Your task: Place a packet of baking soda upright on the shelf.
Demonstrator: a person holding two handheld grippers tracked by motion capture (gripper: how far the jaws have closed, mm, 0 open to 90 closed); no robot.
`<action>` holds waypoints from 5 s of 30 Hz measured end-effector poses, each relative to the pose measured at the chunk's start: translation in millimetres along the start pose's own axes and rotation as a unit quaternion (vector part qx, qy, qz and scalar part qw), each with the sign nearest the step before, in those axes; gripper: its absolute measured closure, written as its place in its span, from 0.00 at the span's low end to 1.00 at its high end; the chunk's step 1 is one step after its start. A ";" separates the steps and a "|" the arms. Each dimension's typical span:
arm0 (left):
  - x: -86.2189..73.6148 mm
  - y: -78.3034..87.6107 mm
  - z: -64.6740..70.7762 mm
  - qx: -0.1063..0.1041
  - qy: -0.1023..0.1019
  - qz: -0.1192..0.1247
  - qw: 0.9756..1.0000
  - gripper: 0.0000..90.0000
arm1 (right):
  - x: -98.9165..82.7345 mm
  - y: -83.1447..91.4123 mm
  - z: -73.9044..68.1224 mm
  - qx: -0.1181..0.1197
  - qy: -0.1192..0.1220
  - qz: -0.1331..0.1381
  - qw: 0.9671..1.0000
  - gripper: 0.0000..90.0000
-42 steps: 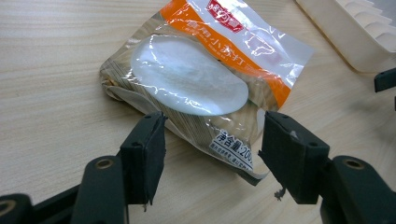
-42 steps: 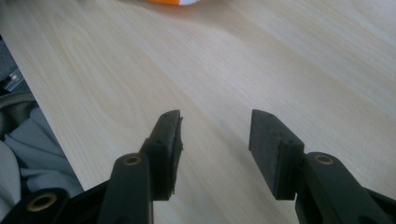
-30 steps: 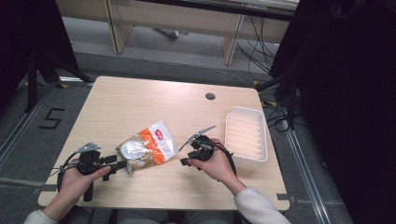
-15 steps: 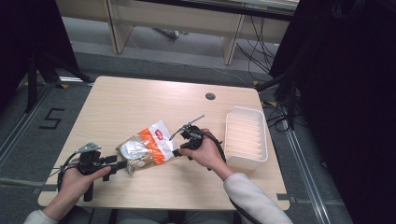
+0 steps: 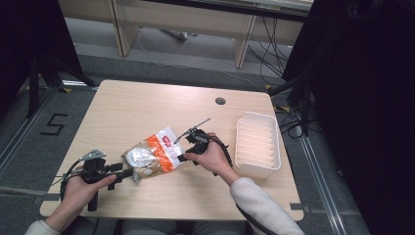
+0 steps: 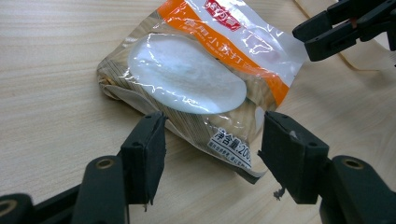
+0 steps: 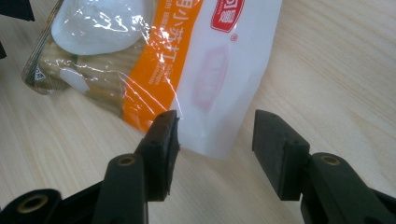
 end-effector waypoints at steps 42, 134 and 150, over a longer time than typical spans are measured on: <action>0.6 0.2 1.1 -0.003 -0.002 0.003 1.000 0.44 | 10.7 -32.3 -20.0 0.039 0.007 -0.023 0.999 0.76; 0.4 -0.3 0.8 -0.005 -0.007 0.001 1.000 0.44 | 40.4 119.0 -40.5 -0.010 0.353 -0.183 0.917 1.00; 0.4 -0.3 0.4 -0.004 -0.010 0.001 1.000 0.44 | 39.0 140.4 -31.3 -0.028 0.341 -0.199 0.918 1.00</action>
Point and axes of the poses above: each handheld gripper's, and its own axes: y roughly backward along the jaws, x roughly out of its top, z roughly to its right, the point moved 5 cm from there along -y, roughly forward along the jaws, and after that the axes turned 4 degrees about -y, right-handed, at the moved point
